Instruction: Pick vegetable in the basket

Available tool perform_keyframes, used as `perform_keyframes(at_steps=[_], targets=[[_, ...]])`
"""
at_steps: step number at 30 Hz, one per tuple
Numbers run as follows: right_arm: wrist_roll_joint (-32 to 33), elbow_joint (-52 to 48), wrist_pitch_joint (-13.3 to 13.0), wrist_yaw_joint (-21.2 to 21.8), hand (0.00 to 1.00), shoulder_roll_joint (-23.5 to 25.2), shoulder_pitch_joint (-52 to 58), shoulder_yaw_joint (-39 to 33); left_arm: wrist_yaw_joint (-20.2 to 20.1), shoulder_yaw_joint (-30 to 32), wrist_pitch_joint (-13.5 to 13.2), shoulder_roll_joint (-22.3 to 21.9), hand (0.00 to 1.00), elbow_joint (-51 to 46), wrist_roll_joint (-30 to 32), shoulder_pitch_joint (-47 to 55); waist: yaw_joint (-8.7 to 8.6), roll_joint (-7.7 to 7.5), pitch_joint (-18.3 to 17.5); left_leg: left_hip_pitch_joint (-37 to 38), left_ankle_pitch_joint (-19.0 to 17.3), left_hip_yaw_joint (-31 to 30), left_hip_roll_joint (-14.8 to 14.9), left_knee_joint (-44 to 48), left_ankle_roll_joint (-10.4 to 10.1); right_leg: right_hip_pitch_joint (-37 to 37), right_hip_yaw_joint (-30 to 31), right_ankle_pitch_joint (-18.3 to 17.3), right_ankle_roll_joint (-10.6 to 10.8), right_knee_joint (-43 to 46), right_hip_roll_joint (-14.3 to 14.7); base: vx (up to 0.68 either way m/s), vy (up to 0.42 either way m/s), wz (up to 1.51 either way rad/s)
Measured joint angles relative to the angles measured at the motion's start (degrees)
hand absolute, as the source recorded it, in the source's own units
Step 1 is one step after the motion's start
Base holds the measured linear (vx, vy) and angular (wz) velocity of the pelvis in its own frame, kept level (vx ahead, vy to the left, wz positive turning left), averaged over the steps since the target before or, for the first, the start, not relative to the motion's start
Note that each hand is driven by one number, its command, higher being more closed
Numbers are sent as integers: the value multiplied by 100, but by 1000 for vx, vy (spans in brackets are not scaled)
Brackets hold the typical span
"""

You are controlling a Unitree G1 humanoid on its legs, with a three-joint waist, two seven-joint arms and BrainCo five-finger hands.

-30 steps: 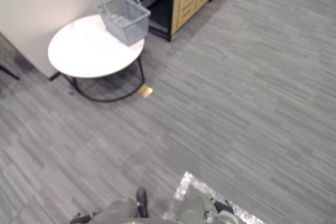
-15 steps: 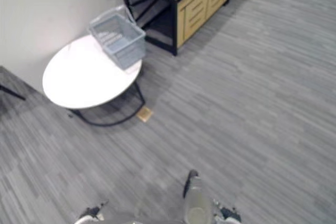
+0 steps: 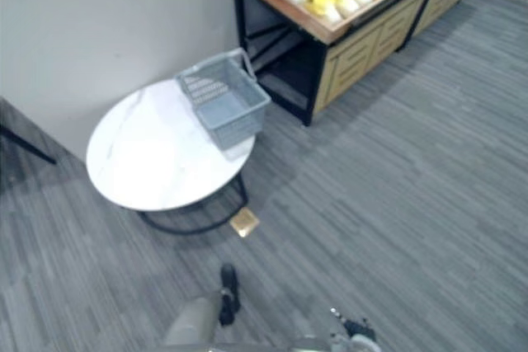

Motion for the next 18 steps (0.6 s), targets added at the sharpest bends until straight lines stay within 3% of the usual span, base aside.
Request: perform_keyframes(at_steps=[2, 3, 4, 5, 6, 7, 8, 9, 10, 12, 14, 17, 18], targets=[[-56, 23, 4, 68, 0, 47, -161, 95, -17, -42, 52, 45, 0, 19, 54, -66, 36, -29, 23, -94, -433, 54, -62, 527, 164, 53, 318, 383, 105, 43, -118, 501, 227, 4], [-188, 20, 3, 102, 0, 54, -188, 219, -19, -45, 90, 58, 0, 18, 115, -44, 92, -66, 3, 122, -599, 159, -138, 560, 295, 2, 626, 609, 263, 375, -263, 496, 267, -15], [-254, 24, 1, 106, 0, 51, -188, 268, -18, -53, 88, 70, 0, 5, 123, -28, 112, -98, -25, 261, -692, 183, -217, 499, 293, -100, 775, 674, 325, 685, -358, 475, 256, -20], [-322, 20, -11, 119, 0, 51, -188, 282, -16, -121, 100, 115, 0, 5, 147, -28, 82, -144, -34, 558, -877, 236, -349, 337, 279, -496, 1064, 829, 435, 1768, -557, 433, 223, -18], [-415, 3, -8, 125, 0, 45, -183, 285, -22, -256, 130, 215, 0, 5, 161, -22, 71, -221, -21, 942, -962, 309, -487, 86, 281, -1090, 1379, 1368, 352, 3097, -758, 408, 208, -14], [-459, 15, 15, 133, 0, 45, -160, 290, -23, -352, 138, 223, 0, 10, 163, -20, 67, -252, -26, 1162, -1001, 324, -545, -48, 283, -1406, 1460, 1779, 244, 3766, -853, 388, 173, -9], [-416, -58, -14, 159, 0, 69, -159, 281, -22, -516, 145, 318, 0, -1, 171, 27, 4, -308, -30, 1548, -1066, 298, -624, -253, 284, -1961, 1474, 1945, 209, 5036, -926, 315, 114, 2], [-425, -108, -18, 169, 0, 56, -157, 331, -21, -567, 152, 350, 0, 5, 174, 38, -54, -301, -26, 1742, -1083, 261, -638, -339, 300, -2161, 1403, 1870, 136, 5480, -934, 406, 110, 14], [-428, -152, -17, 178, 0, 15, -143, 390, -15, -624, 181, 392, 0, 2, 194, 36, -91, -304, -36, 2148, -1096, 180, -652, -545, 315, -2424, 1137, 1621, -68, 5991, -870, 436, 77, 26], [-427, -223, -16, 181, 0, -8, -141, 397, -8, -633, 181, 421, 0, -51, 204, -30, -117, -304, -35, 2665, -1092, -17, -645, -790, 318, -2709, 413, 821, -143, 5849, -833, 487, 38, 44], [-418, -266, -18, 191, 0, -17, -159, 388, 20, -612, 180, 406, 0, -94, 201, -101, -168, -295, -31, 2840, -1092, -221, -585, -810, 317, -2857, -74, 506, -227, 4955, -776, 424, -94, 70], [-410, -277, -13, 207, 0, -18, -196, 387, 38, -557, 180, 364, 0, -104, 196, -85, -233, -255, -23, 3070, -1132, -464, -420, -956, 248, -2866, 1, 630, -118, 2594, -439, 393, -224, 79], [-408, -275, -10, 210, 0, -14, -198, 384, 38, -478, 178, 344, 0, -103, 191, -83, -227, -255, -23, 3126, -1231, -572, -349, -1003, 80, -2875, 285, 877, -15, 1697, -336, 279, -227, 79]])
